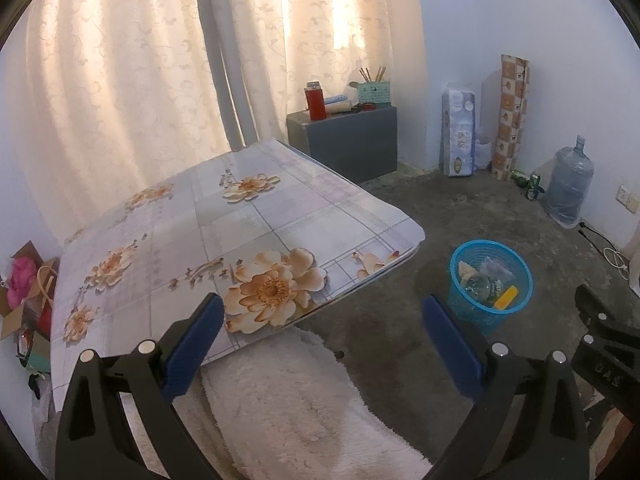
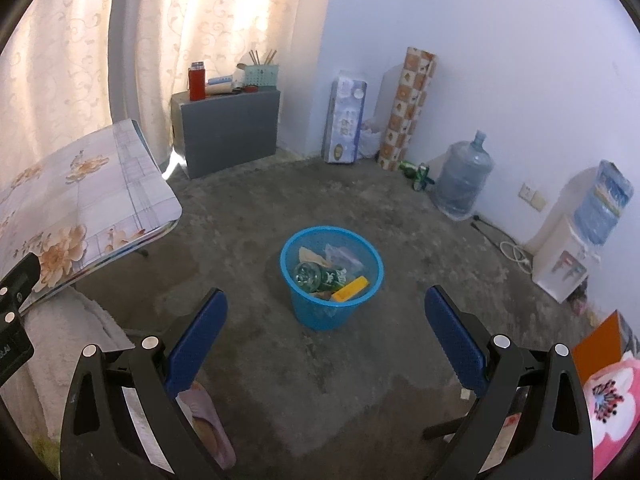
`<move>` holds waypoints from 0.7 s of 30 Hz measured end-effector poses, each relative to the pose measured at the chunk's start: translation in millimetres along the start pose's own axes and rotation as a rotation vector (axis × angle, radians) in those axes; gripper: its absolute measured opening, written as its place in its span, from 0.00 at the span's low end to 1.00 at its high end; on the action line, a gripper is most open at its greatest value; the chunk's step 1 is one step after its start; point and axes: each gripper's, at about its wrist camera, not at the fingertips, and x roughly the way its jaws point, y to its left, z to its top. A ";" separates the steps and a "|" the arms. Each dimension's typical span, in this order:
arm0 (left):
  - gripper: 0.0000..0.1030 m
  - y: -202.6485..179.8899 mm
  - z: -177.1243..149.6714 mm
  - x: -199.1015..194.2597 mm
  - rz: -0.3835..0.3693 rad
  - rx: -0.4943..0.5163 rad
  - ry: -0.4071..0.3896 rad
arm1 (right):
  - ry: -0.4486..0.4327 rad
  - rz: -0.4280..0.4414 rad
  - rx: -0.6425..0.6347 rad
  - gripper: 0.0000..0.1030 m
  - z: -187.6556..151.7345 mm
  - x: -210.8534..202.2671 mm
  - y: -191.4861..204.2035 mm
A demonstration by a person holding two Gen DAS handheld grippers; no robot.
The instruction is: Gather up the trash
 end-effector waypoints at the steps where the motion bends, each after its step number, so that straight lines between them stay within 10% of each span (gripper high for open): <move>1: 0.95 -0.5 0.5 0.5 -0.001 0.001 0.002 | 0.001 -0.001 0.000 0.92 -0.2 0.2 0.4; 21: 0.95 5.1 -0.5 2.2 -0.024 -0.039 0.033 | 0.004 0.008 -0.008 0.92 -3.6 1.4 4.7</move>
